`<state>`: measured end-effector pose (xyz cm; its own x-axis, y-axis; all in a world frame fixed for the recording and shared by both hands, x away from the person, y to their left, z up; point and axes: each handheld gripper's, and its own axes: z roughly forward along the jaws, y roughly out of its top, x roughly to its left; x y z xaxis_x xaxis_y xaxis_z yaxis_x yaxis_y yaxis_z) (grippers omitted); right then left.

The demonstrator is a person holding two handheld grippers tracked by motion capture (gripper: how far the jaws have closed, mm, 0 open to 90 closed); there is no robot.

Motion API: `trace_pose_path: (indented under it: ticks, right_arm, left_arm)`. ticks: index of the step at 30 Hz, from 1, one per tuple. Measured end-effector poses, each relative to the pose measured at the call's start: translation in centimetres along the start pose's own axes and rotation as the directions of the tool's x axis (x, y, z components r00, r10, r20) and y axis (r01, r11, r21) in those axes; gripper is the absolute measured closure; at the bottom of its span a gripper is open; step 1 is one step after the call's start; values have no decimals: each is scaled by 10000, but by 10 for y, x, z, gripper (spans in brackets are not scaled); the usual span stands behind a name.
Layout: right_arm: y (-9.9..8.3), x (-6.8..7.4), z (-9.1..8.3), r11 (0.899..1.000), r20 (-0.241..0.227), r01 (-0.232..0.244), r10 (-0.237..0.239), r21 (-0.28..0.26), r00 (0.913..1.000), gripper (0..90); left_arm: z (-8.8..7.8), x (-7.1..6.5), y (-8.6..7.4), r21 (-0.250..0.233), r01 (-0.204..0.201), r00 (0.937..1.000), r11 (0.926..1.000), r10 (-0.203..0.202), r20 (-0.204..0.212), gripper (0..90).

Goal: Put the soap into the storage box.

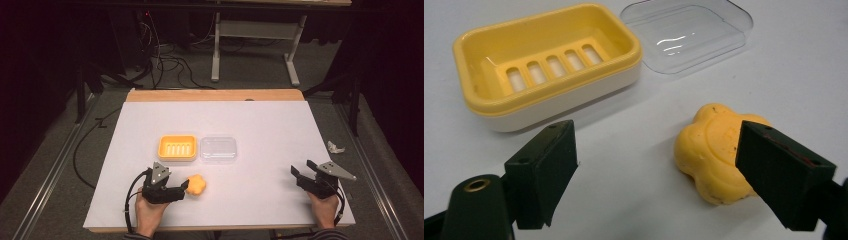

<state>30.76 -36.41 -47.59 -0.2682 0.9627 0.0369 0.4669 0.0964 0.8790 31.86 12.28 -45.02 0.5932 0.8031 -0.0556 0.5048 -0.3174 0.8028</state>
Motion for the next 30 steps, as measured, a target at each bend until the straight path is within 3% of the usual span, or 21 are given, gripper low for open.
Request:
trace_pose_path:
  ticks: [17, 30]
  right_arm:
    - [0, 0, 0, 10000, -12, 21, -21, -11, 10000, 312]
    - [0, 0, 0, 10000, -26, -36, 36, -58, 10000, 312]
  left_arm:
    - [13, -23, 5, 337, -529, 9975, 9980, 513, 485, 158]
    - [28, -36, 7, 741, -809, 9955, 9940, 769, 555, 157]
